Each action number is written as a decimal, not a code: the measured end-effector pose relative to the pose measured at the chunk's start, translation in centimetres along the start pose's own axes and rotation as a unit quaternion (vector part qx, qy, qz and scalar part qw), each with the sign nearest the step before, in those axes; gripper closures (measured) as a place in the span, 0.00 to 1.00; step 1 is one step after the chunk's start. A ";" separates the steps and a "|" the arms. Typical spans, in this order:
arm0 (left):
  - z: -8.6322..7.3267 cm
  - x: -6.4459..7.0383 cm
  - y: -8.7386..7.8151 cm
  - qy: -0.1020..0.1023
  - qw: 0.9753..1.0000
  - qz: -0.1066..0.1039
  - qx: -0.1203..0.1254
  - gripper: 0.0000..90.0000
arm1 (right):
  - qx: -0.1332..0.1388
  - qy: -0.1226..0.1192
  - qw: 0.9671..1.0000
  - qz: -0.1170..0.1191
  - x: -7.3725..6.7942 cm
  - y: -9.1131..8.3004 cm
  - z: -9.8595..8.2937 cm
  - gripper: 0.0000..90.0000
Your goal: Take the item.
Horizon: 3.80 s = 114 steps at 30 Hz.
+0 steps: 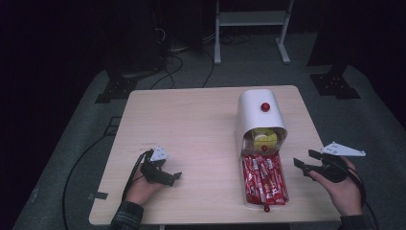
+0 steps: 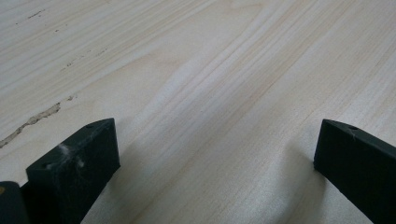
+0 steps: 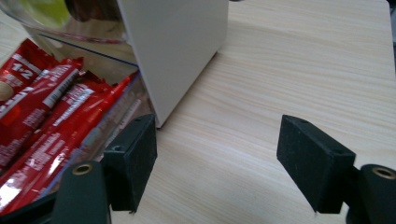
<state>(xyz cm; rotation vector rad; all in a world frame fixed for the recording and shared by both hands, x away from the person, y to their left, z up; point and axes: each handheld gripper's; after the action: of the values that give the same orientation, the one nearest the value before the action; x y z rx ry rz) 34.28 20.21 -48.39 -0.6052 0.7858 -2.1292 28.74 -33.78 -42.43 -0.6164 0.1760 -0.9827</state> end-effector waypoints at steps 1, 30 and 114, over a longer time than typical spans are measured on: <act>0.0 0.0 0.0 0.000 1.000 0.000 0.000 0.00 | 0.001 0.001 1.000 0.001 -0.1 0.0 0.1 0.32; 0.0 0.0 0.0 0.000 1.000 0.000 -0.001 0.00 | 0.020 -0.007 0.999 0.050 -2.4 -0.9 1.9 0.42; 0.0 0.0 0.0 0.000 1.000 0.000 -0.002 0.00 | -0.018 -0.058 0.991 0.120 -9.1 2.8 3.4 0.89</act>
<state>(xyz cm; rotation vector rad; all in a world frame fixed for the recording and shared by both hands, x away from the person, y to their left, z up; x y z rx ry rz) 34.28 20.22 -48.36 -0.6061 0.7900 -2.1282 27.08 -23.83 -42.40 -0.6660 0.1608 -0.7101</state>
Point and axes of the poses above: each handheld gripper's, and its own axes: y roughly forward along the jaws, z roughly out of its top, x roughly to its right, and after that the axes turned 14 degrees about -y, right-handed
